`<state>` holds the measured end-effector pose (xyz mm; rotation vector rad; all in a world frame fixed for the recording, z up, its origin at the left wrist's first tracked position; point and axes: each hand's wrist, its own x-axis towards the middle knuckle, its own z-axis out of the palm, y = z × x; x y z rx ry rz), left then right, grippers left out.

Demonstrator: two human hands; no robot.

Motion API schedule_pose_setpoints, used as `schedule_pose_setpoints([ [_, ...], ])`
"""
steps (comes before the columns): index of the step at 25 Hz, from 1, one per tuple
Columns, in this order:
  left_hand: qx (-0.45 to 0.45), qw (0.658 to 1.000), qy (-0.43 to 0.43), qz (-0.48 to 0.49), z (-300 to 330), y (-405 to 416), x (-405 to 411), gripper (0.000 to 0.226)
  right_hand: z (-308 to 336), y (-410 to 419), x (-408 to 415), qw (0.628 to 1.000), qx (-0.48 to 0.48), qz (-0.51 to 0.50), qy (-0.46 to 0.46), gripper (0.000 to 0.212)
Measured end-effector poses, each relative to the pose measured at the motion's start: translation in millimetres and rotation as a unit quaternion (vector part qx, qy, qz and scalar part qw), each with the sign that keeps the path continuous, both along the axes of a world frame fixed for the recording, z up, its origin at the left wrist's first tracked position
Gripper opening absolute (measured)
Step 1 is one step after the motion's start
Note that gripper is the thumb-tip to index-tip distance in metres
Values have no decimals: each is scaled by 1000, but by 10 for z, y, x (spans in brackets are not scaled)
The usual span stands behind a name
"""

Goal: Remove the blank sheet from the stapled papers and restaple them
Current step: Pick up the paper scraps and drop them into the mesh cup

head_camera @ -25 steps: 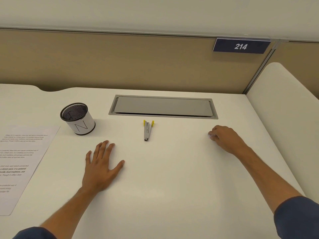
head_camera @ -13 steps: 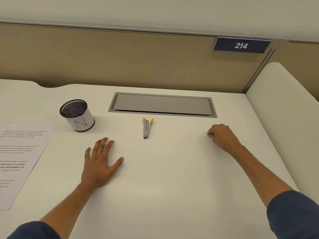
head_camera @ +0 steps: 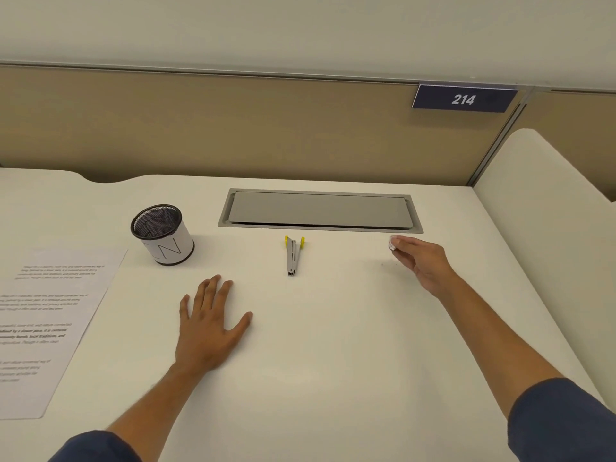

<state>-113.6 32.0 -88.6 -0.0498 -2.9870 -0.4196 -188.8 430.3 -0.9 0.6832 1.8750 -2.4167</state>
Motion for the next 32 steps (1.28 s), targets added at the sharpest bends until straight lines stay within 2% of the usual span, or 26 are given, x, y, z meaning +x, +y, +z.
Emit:
schedule_pose_setpoints([
  [4, 1, 1000, -3, -4, 24, 4, 6, 83, 187, -558, -96, 991, -130, 11, 29, 9],
  [7, -4, 1000, -5, -12, 35, 6, 8, 82, 306, -1103, -188, 983, -178, 36, 38, 9],
  [14, -5, 1000, -5, -20, 9, -3, -2, 81, 543, -2531, -531, 970, -211, 123, 15, 9],
  [18, -1, 1000, 3, -19, -7, -5, -3, 80, 579, -3280, -729, 968, -192, 162, 1, 23],
  [20, -2, 1000, 3, -16, -21, -11, -7, 80, 551, -3559, -803, 976, -132, 174, 11, 24],
  [22, -5, 1000, 1, -14, -28, -18, -13, 80, 493, -3770, -856, 980, 9, 188, 64, 19],
  [23, -5, 1000, -1, -14, -33, -21, -13, 81, 468, -3844, -871, 969, 106, 191, 113, 14],
  [26, -2, 1000, -6, -16, -38, -18, -15, 81, 480, -3936, -895, 879, 338, 222, 253, 9],
  [30, 9, 1000, -11, -13, -25, -10, -9, 81, 573, -3954, -932, 750, 505, 310, 295, 17],
  [32, 7, 1000, -18, -13, -23, -15, -13, 81, 592, -3981, -924, 702, 562, 327, 290, 20],
])
